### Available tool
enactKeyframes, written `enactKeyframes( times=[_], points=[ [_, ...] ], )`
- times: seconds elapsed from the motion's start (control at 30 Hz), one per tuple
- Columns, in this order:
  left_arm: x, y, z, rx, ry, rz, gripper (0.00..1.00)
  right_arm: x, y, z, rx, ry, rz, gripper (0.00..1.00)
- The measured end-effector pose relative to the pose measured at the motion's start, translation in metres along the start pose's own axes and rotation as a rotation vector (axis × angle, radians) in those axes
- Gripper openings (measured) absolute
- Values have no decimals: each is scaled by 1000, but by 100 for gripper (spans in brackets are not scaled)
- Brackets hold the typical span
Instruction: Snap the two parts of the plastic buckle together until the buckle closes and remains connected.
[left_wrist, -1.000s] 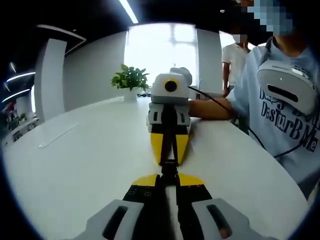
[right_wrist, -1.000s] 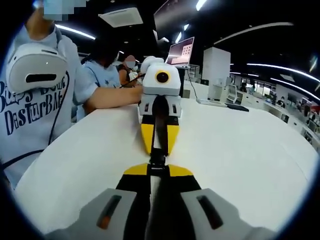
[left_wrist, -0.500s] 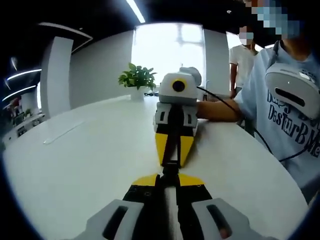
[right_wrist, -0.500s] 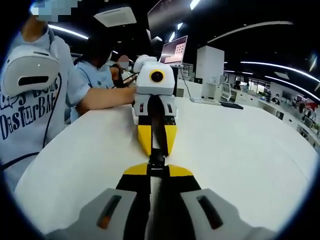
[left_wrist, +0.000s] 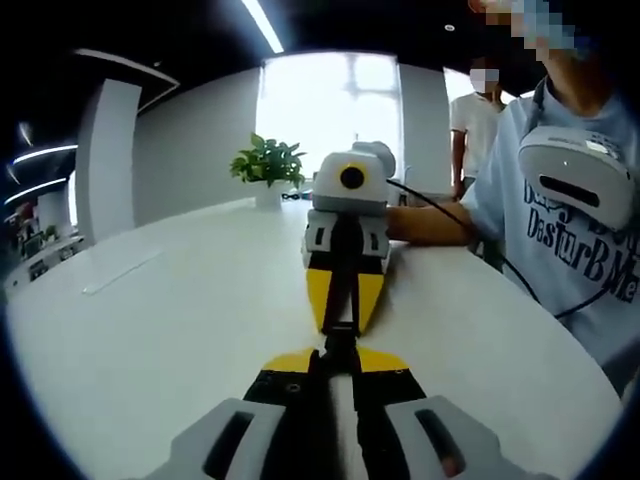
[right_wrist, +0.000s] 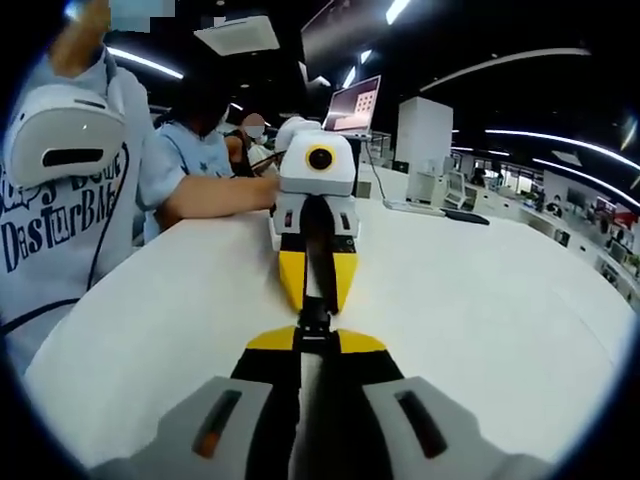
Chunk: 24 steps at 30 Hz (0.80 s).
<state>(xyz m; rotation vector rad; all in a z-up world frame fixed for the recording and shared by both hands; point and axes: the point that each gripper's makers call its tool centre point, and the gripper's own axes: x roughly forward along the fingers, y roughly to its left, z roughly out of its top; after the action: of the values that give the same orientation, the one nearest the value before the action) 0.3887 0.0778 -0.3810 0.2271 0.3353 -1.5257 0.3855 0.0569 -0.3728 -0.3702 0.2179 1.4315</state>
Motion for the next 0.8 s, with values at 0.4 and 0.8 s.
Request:
enactKeyframes(
  times=[0.4, 0.8],
  points=[
    [2, -9, 0, 17, -14, -40, 19, 3, 6, 3, -8, -8, 24, 11],
    [-2, -11, -2, 14, -14, -67, 24, 2, 4, -1, -1, -9, 40, 11]
  ],
)
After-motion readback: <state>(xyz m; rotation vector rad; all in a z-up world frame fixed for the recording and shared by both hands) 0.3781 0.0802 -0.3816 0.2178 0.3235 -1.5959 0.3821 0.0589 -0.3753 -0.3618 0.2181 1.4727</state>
